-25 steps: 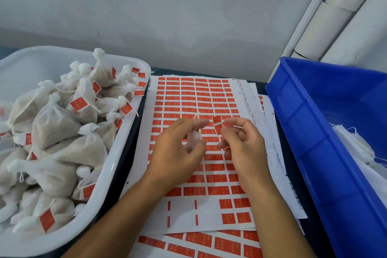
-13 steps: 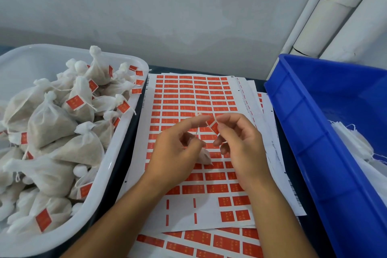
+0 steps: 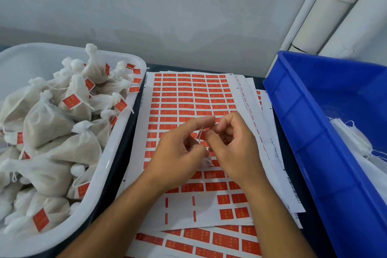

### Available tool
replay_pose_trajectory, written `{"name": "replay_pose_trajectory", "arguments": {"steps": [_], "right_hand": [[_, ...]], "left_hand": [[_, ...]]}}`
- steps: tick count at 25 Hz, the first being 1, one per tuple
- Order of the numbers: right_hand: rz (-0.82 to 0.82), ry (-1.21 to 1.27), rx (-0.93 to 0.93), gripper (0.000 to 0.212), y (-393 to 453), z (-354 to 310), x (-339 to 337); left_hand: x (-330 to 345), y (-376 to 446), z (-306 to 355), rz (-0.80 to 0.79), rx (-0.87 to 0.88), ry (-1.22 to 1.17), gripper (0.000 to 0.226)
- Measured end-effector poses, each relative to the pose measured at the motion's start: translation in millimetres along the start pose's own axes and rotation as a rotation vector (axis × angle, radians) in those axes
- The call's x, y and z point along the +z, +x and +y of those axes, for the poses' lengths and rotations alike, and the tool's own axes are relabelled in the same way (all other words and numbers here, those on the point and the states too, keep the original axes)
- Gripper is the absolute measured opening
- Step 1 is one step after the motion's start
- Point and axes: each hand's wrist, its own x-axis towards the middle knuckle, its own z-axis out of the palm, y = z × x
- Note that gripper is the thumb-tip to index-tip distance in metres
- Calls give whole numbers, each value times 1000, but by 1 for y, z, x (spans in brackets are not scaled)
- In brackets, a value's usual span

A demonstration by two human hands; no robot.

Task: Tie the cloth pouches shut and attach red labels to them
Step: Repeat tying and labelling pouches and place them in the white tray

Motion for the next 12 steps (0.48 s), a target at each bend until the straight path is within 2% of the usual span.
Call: {"name": "replay_pose_trajectory", "arguments": {"steps": [12], "right_hand": [[-17,19,12,21,0,-3,-3]], "left_hand": [[0,2,-3,9,-23,-19,37]]}}
